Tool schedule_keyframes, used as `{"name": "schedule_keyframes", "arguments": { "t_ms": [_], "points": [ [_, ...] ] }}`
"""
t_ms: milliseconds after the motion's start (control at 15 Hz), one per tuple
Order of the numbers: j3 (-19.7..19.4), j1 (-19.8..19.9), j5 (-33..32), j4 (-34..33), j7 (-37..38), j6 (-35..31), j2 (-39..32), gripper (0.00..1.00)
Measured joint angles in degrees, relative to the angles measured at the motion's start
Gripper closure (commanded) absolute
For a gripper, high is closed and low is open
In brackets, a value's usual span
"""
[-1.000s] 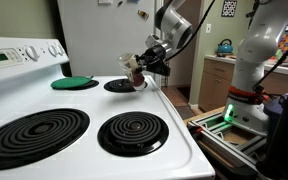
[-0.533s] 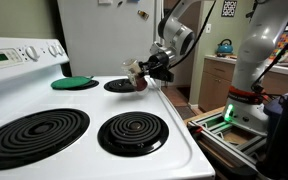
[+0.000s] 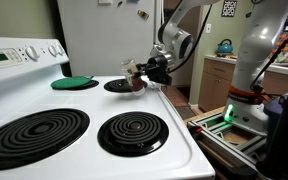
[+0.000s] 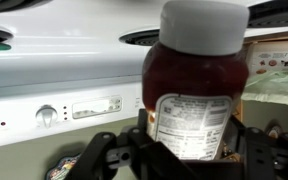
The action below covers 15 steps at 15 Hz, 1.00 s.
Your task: Set the ketchup bottle upright on the stove
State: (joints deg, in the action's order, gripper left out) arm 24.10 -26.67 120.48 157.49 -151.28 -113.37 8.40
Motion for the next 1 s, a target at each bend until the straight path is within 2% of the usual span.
{"name": "schedule_keyframes", "arguments": {
  "t_ms": [333,1000],
  "points": [
    [0.66,0.09,1.14,-0.01,-3.67,5.02,-2.83,0.55],
    [2.25,0.23,1.05,-0.11,-3.76,4.26,-4.55,0.55]
  ]
}}
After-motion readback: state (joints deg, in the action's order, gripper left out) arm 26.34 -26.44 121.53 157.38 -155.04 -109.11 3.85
